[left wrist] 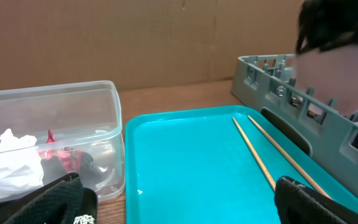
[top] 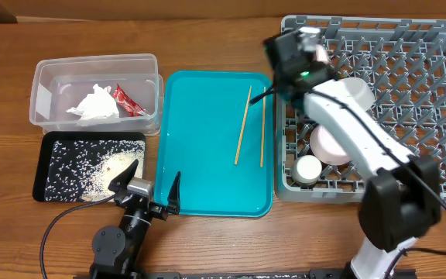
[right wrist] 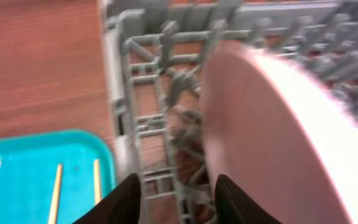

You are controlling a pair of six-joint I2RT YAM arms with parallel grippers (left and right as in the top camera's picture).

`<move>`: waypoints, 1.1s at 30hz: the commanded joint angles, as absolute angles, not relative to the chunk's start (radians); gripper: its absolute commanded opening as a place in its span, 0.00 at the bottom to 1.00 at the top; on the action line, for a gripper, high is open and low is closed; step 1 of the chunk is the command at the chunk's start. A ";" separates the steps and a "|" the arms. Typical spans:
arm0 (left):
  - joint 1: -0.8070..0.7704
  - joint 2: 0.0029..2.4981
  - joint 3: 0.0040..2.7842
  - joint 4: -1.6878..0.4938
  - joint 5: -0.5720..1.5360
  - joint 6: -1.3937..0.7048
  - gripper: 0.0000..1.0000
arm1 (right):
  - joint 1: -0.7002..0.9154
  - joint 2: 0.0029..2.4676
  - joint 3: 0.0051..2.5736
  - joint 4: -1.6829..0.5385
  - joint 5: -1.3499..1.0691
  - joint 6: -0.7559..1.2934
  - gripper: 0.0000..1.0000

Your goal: Sort waste into correct bins and load items into the dishwasher

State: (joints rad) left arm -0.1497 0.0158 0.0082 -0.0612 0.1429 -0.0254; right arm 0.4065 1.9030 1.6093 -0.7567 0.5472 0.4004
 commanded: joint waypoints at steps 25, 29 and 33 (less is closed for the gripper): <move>-0.144 0.011 0.005 -0.063 0.150 -0.025 1.00 | 0.646 2.035 1.422 -0.823 -0.018 0.707 0.04; -0.144 0.011 0.005 -0.063 0.150 -0.025 1.00 | 0.635 1.948 1.454 -0.870 0.078 0.699 0.04; -0.144 0.011 0.005 -0.064 0.150 -0.025 1.00 | 0.561 1.818 1.502 -0.876 0.192 0.590 0.04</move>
